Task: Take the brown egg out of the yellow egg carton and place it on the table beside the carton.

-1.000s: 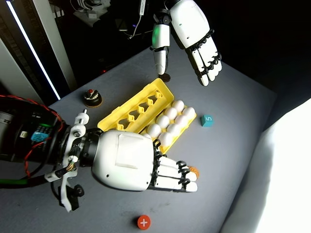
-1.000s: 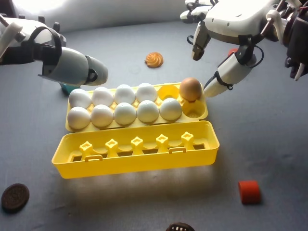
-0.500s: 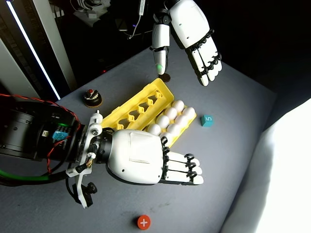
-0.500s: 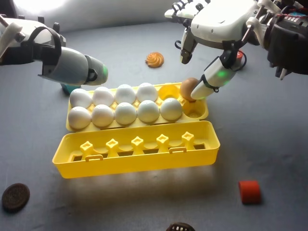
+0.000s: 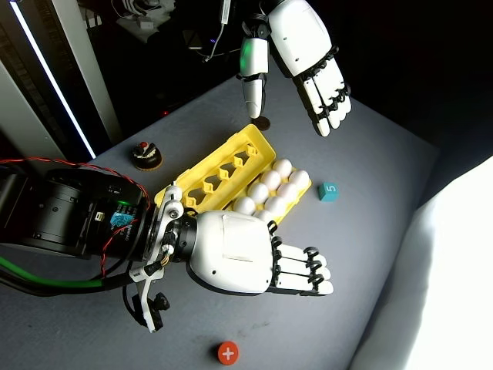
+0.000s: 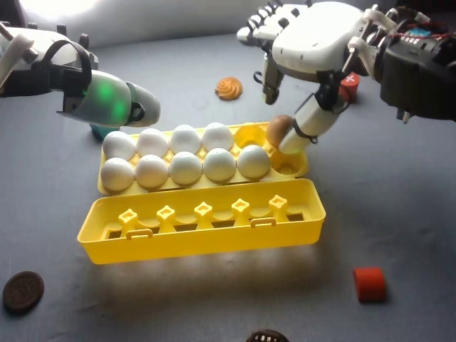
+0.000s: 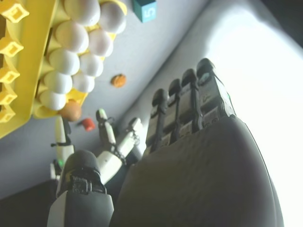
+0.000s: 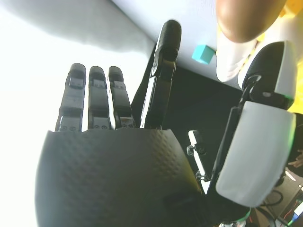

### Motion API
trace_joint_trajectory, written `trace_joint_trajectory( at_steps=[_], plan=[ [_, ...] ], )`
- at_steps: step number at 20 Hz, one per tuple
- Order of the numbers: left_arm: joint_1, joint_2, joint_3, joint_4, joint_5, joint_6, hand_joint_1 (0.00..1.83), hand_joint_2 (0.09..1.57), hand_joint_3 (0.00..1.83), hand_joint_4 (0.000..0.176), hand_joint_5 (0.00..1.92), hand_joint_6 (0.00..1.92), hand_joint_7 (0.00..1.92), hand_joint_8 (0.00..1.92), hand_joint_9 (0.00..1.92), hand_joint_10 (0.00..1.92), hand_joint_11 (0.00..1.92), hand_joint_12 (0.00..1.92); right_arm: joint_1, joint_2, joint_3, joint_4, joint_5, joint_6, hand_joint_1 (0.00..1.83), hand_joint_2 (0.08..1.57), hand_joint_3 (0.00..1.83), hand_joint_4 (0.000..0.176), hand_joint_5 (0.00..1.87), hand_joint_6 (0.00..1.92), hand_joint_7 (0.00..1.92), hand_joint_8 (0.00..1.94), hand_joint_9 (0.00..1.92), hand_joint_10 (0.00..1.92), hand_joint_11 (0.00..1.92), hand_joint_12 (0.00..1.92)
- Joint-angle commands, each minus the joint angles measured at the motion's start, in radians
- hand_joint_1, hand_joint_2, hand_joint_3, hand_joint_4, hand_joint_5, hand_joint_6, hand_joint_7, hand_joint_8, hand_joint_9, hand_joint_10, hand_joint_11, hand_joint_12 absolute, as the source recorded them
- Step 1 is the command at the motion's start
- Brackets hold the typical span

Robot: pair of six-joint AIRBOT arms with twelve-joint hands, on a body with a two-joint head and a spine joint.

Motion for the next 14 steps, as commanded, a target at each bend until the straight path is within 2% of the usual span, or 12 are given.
trace_joint_trajectory(
  at_steps=[1, 8, 10, 11, 12, 13, 14],
  plan=[
    [-0.004, 0.004, -0.004, 0.086, -0.014, -0.002, 0.00, 1.15, 0.00, 0.000, 0.06, 0.00, 0.01, 0.00, 0.00, 0.00, 0.00, 0.00, 0.002, 0.006, 0.002, -0.031, 0.129, 0.025, 0.68, 0.69, 0.01, 0.172, 0.98, 0.00, 0.00, 0.00, 0.00, 0.00, 0.00, 0.00],
    [-0.002, 0.004, -0.004, 0.086, -0.014, -0.003, 0.00, 1.15, 0.00, 0.000, 0.07, 0.01, 0.01, 0.01, 0.00, 0.00, 0.00, 0.00, -0.007, -0.005, 0.021, -0.050, 0.139, 0.033, 0.73, 0.71, 0.01, 0.176, 1.01, 0.01, 0.06, 0.01, 0.00, 0.00, 0.00, 0.00],
    [-0.002, 0.004, -0.004, 0.086, -0.014, -0.003, 0.00, 1.15, 0.00, 0.000, 0.07, 0.01, 0.03, 0.01, 0.00, 0.00, 0.00, 0.00, -0.008, -0.007, 0.022, -0.050, 0.139, 0.033, 0.75, 0.70, 0.00, 0.171, 1.04, 0.02, 0.07, 0.01, 0.00, 0.00, 0.00, 0.00],
    [-0.002, 0.004, -0.004, 0.086, -0.014, -0.003, 0.00, 1.15, 0.00, 0.000, 0.09, 0.01, 0.04, 0.01, 0.01, 0.00, 0.00, 0.00, -0.010, -0.008, 0.022, -0.050, 0.139, 0.034, 0.82, 0.66, 0.00, 0.149, 1.09, 0.02, 0.15, 0.01, 0.00, 0.00, 0.00, 0.00],
    [-0.002, 0.004, -0.004, 0.086, -0.014, -0.003, 0.00, 1.15, 0.00, 0.000, 0.08, 0.01, 0.02, 0.01, 0.00, 0.00, 0.00, 0.00, -0.012, -0.009, 0.022, -0.050, 0.142, 0.034, 0.79, 0.67, 0.00, 0.171, 1.07, 0.01, 0.15, 0.00, 0.00, 0.00, 0.00, 0.00],
    [-0.002, 0.004, -0.004, 0.086, -0.014, -0.003, 0.00, 1.15, 0.00, 0.000, 0.08, 0.01, 0.03, 0.01, 0.00, 0.00, 0.00, 0.00, -0.016, -0.010, 0.022, -0.050, 0.143, 0.034, 0.80, 0.68, 0.00, 0.160, 1.07, 0.01, 0.17, 0.01, 0.00, 0.00, 0.00, 0.00],
    [-0.002, 0.004, -0.005, 0.086, -0.014, -0.003, 0.00, 1.15, 0.00, 0.000, 0.08, 0.01, 0.03, 0.01, 0.01, 0.00, 0.00, 0.00, -0.018, -0.011, 0.022, -0.053, 0.145, 0.034, 0.84, 0.67, 0.00, 0.120, 1.10, 0.02, 0.21, 0.02, 0.00, 0.00, 0.00, 0.00]
  ],
)
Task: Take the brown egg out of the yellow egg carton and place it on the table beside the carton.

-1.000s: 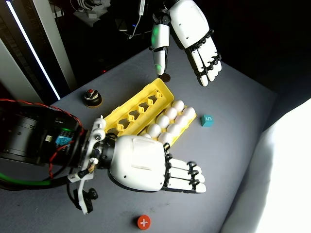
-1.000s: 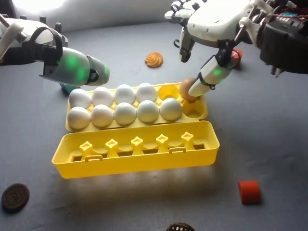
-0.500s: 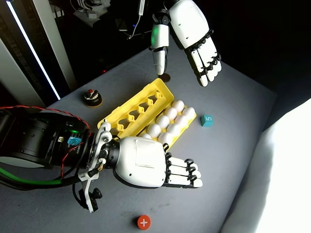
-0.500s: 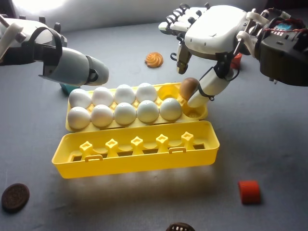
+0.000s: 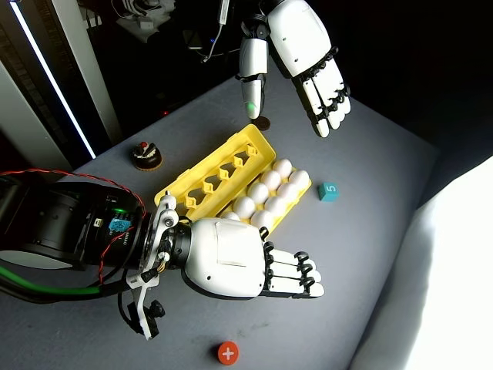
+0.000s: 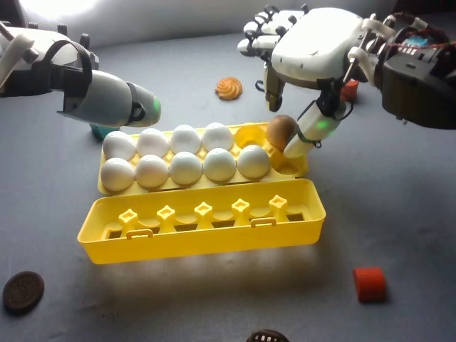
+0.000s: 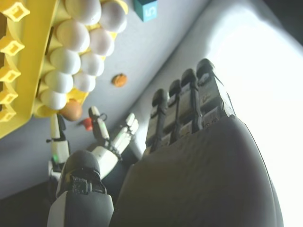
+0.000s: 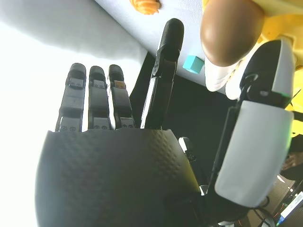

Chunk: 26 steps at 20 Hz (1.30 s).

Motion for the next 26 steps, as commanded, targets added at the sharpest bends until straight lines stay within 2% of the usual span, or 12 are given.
trace_joint_trajectory(
  at_steps=[1, 2, 3, 7, 9, 14, 15, 18, 19, 20, 21, 26],
  plan=[
    [-0.002, 0.004, -0.004, 0.086, -0.016, -0.003, 0.00, 1.15, 0.00, 0.000, 0.09, 0.01, 0.04, 0.01, 0.01, 0.00, 0.00, 0.00, 0.004, 0.004, 0.004, -0.006, 0.120, 0.005, 0.87, 0.69, 0.01, 0.098, 1.11, 0.02, 0.18, 0.00, 0.00, 0.00, 0.00, 0.00],
    [-0.002, 0.004, -0.004, 0.086, -0.016, -0.003, 0.00, 1.15, 0.00, 0.000, 0.08, 0.01, 0.04, 0.01, 0.00, 0.00, 0.00, 0.00, 0.003, 0.003, 0.005, -0.007, 0.121, 0.005, 0.87, 0.69, 0.00, 0.117, 1.13, 0.03, 0.14, 0.00, 0.00, 0.00, 0.00, 0.00],
    [-0.002, 0.004, -0.004, 0.086, -0.016, -0.003, 0.00, 1.15, 0.00, 0.000, 0.06, 0.00, 0.01, 0.00, 0.00, 0.00, 0.00, 0.00, 0.002, 0.001, 0.006, -0.007, 0.121, 0.005, 0.90, 0.66, 0.00, 0.152, 1.21, 0.05, 0.15, 0.00, 0.00, 0.00, 0.00, 0.00],
    [-0.002, 0.004, -0.004, 0.086, -0.016, -0.003, 0.00, 1.15, 0.00, 0.000, 0.07, 0.01, 0.03, 0.01, 0.00, 0.00, 0.00, 0.00, -0.002, -0.004, 0.007, -0.007, 0.123, 0.007, 0.97, 0.73, 0.02, 0.154, 1.33, 0.09, 0.14, 0.00, 0.00, 0.00, 0.00, 0.00],
    [-0.002, 0.004, -0.004, 0.086, -0.016, -0.003, 0.00, 1.15, 0.00, 0.000, 0.08, 0.01, 0.03, 0.01, 0.00, 0.00, 0.00, 0.00, -0.002, -0.006, 0.007, -0.007, 0.126, 0.008, 1.11, 0.93, 0.02, 0.175, 1.45, 0.12, 0.14, 0.00, 0.00, 0.00, 0.00, 0.00],
    [-0.002, 0.004, -0.005, 0.086, -0.016, -0.003, 0.00, 1.16, 0.01, 0.000, 0.04, 0.00, 0.01, 0.00, 0.00, 0.00, 0.00, 0.00, -0.001, -0.008, 0.007, -0.007, 0.129, 0.008, 1.12, 0.96, 0.00, 0.176, 1.46, 0.12, 0.18, 0.01, 0.00, 0.00, 0.00, 0.00],
    [-0.002, 0.004, -0.005, 0.086, -0.016, -0.003, 0.00, 1.16, 0.01, 0.000, 0.03, 0.00, 0.01, 0.00, 0.00, 0.00, 0.00, 0.00, 0.002, -0.008, 0.007, -0.007, 0.130, 0.008, 1.13, 0.96, 0.00, 0.143, 1.46, 0.11, 0.21, 0.01, 0.00, 0.00, 0.00, 0.00],
    [-0.002, 0.004, -0.005, 0.086, -0.016, -0.003, 0.00, 1.17, 0.01, 0.000, 0.04, 0.00, 0.00, 0.00, 0.00, 0.00, 0.00, 0.00, 0.009, -0.008, 0.007, -0.007, 0.130, 0.008, 1.13, 0.96, 0.00, 0.139, 1.46, 0.10, 0.24, 0.02, 0.00, 0.00, 0.00, 0.00],
    [-0.002, 0.004, -0.005, 0.086, -0.016, -0.003, 0.00, 1.17, 0.01, 0.000, 0.04, 0.00, 0.00, 0.00, 0.00, 0.00, 0.00, 0.00, 0.012, -0.008, 0.007, -0.007, 0.130, 0.008, 1.12, 0.96, 0.00, 0.175, 1.47, 0.10, 0.24, 0.01, 0.00, 0.00, 0.00, 0.00],
    [-0.002, 0.004, -0.005, 0.086, -0.016, -0.003, 0.00, 1.15, 0.00, 0.000, 0.00, 0.00, 0.00, 0.00, 0.00, 0.00, 0.00, 0.00, 0.018, -0.007, 0.007, -0.007, 0.130, 0.008, 1.13, 0.96, 0.00, 0.147, 1.46, 0.10, 0.22, 0.00, 0.00, 0.00, 0.00, 0.00],
    [-0.002, 0.004, -0.005, 0.086, -0.016, -0.003, 0.00, 1.16, 0.00, 0.000, 0.02, 0.01, 0.00, 0.00, 0.00, 0.00, 0.00, 0.00, 0.025, -0.007, 0.006, -0.007, 0.130, 0.010, 1.12, 0.96, 0.00, 0.175, 1.46, 0.10, 0.25, 0.01, 0.00, 0.00, 0.00, 0.00],
    [-0.002, 0.004, -0.005, 0.086, -0.016, -0.006, 0.00, 1.17, 0.00, 0.000, 0.04, 0.01, 0.01, 0.00, 0.00, 0.00, 0.00, 0.00, 0.047, -0.001, 0.006, -0.007, 0.129, 0.023, 1.12, 0.96, 0.00, 0.176, 1.46, 0.10, 0.26, 0.01, 0.00, 0.00, 0.00, 0.00]
  ],
)
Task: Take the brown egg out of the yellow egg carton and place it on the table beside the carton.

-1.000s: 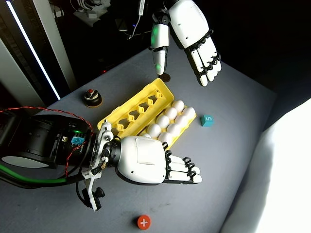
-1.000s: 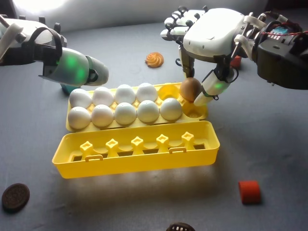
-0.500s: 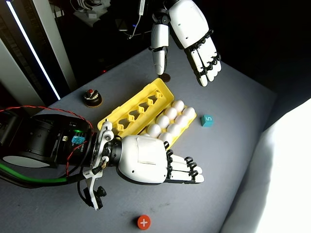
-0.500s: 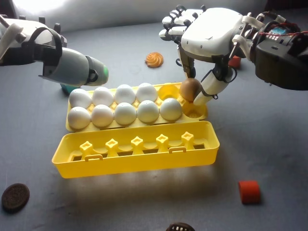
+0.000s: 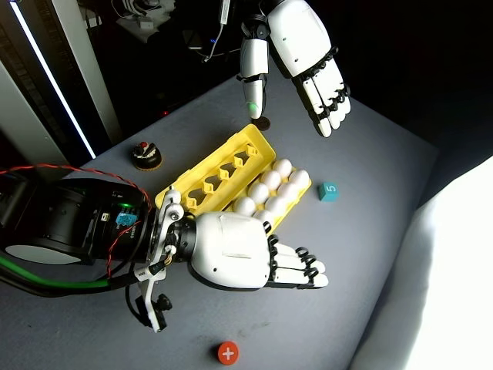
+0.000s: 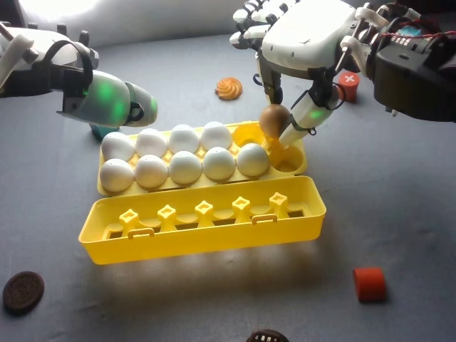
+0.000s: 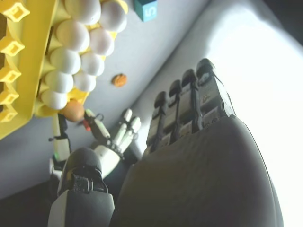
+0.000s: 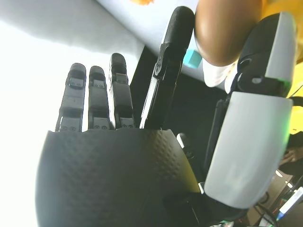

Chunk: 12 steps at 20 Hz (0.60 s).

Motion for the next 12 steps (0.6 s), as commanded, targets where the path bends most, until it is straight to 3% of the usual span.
trace_joint_trajectory(
  at_steps=[1, 12],
  plan=[
    [-0.002, 0.004, -0.004, 0.086, -0.015, -0.003, 0.00, 1.16, 0.00, 0.000, 0.02, 0.00, 0.00, 0.00, 0.00, 0.00, 0.00, 0.00, 0.017, 0.009, 0.000, -0.001, 0.112, 0.005, 1.12, 0.96, 0.00, 0.176, 1.46, 0.10, 0.26, 0.01, 0.00, 0.00, 0.00, 0.00],
    [-0.002, 0.004, -0.004, 0.086, -0.015, -0.004, 0.00, 1.15, 0.00, 0.000, 0.07, 0.01, 0.03, 0.00, 0.00, 0.00, 0.00, 0.00, 0.037, 0.102, -0.119, 0.000, 0.113, 0.006, 1.12, 0.95, 0.00, 0.176, 1.47, 0.10, 0.30, 0.01, 0.00, 0.00, 0.00, 0.00]
  ],
)
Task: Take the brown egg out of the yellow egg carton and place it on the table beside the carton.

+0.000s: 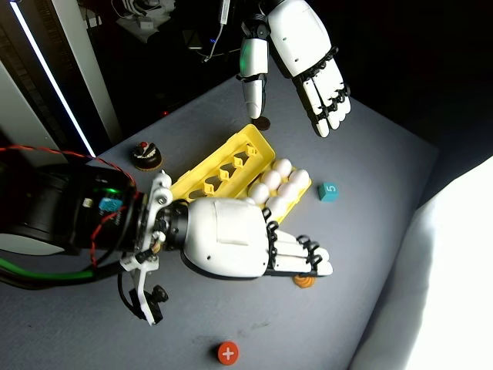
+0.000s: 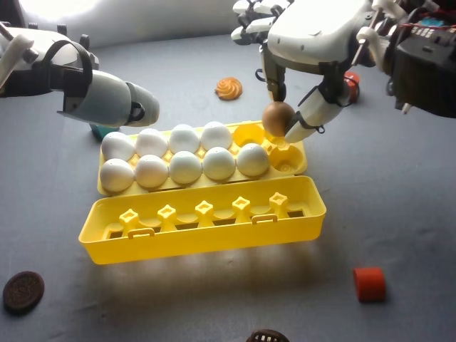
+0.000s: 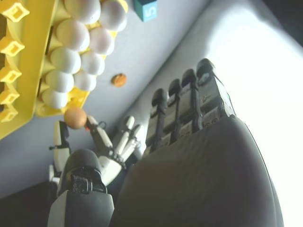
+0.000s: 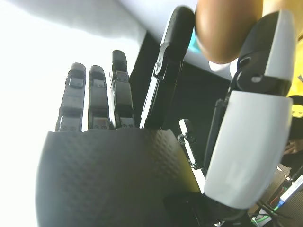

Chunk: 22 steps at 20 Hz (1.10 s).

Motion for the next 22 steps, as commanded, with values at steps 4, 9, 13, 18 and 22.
trace_joint_trajectory(
  at_steps=[4, 9, 13, 18, 22],
  plan=[
    [-0.002, 0.004, -0.005, 0.086, -0.015, -0.005, 0.00, 1.15, 0.00, 0.000, 0.08, 0.01, 0.03, 0.00, 0.00, 0.00, 0.00, 0.00, 0.006, 0.042, -0.007, 0.000, 0.108, 0.006, 1.12, 0.95, 0.00, 0.176, 1.47, 0.10, 0.32, 0.01, 0.01, 0.00, 0.00, 0.00],
    [-0.002, 0.004, -0.005, 0.086, -0.015, -0.005, 0.00, 1.15, 0.00, 0.000, 0.05, 0.00, 0.02, 0.00, 0.00, 0.00, 0.00, 0.00, -0.013, 0.084, -0.007, 0.000, 0.102, 0.004, 1.12, 0.95, 0.00, 0.176, 1.47, 0.09, 0.29, 0.00, 0.00, 0.00, 0.00, 0.00],
    [-0.002, 0.004, -0.005, 0.086, -0.015, -0.005, 0.00, 1.14, 0.00, 0.000, 0.05, 0.00, 0.03, 0.00, 0.01, 0.00, 0.00, 0.00, -0.072, 0.092, -0.001, -0.001, 0.114, -0.019, 1.13, 0.95, 0.00, 0.176, 1.47, 0.09, 0.33, 0.02, 0.01, 0.00, 0.00, 0.00],
    [-0.002, 0.004, -0.005, 0.086, -0.015, -0.005, 0.00, 1.15, 0.00, 0.000, 0.07, 0.01, 0.02, 0.00, 0.00, 0.00, 0.00, 0.00, -0.120, 0.049, 0.056, -0.001, 0.122, -0.019, 1.13, 0.95, 0.00, 0.176, 1.49, 0.05, 0.35, 0.00, 0.01, 0.00, 0.00, 0.00],
    [-0.002, 0.004, -0.005, 0.086, -0.015, -0.005, 0.00, 1.15, 0.00, 0.000, 0.06, 0.01, 0.02, 0.00, 0.00, 0.00, 0.00, 0.00, -0.131, 0.033, 0.080, -0.006, 0.139, -0.023, 1.13, 0.95, 0.00, 0.176, 1.49, 0.05, 0.35, 0.00, 0.01, 0.00, 0.00, 0.00]
  ],
)
